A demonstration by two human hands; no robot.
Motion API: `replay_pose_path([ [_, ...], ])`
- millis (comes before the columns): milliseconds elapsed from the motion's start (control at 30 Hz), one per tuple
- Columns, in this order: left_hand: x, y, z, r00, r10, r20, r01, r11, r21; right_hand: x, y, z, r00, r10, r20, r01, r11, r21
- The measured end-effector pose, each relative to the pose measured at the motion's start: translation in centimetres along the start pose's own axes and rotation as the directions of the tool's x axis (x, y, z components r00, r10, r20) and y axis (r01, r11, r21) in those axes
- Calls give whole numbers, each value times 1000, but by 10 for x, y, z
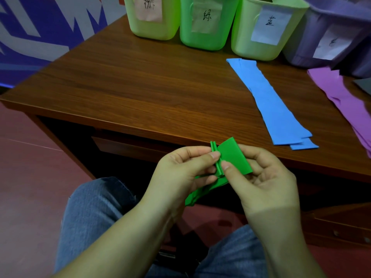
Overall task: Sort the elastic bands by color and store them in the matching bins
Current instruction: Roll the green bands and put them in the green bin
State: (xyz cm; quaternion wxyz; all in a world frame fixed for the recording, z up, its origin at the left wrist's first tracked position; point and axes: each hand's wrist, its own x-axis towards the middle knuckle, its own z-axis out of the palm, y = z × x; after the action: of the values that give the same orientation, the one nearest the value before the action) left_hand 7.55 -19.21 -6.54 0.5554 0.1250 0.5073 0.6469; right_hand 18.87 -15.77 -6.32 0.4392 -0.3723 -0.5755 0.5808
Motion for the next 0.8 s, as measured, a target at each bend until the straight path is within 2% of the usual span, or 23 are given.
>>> replay_pose_path([
  [400,0,1,-2,1000,-22,2,22,1000,6,-1,-1,-1,999,13,36,-11,998,-57],
  [633,1,3,-3,999,-35,-14,35,999,-6,2,0,-2,991,131,38,-134,987,89],
  [800,0,5,-3,1000,-24,-14,23,1000,-17,6,2,-3,956,283,74,-293,928,230],
])
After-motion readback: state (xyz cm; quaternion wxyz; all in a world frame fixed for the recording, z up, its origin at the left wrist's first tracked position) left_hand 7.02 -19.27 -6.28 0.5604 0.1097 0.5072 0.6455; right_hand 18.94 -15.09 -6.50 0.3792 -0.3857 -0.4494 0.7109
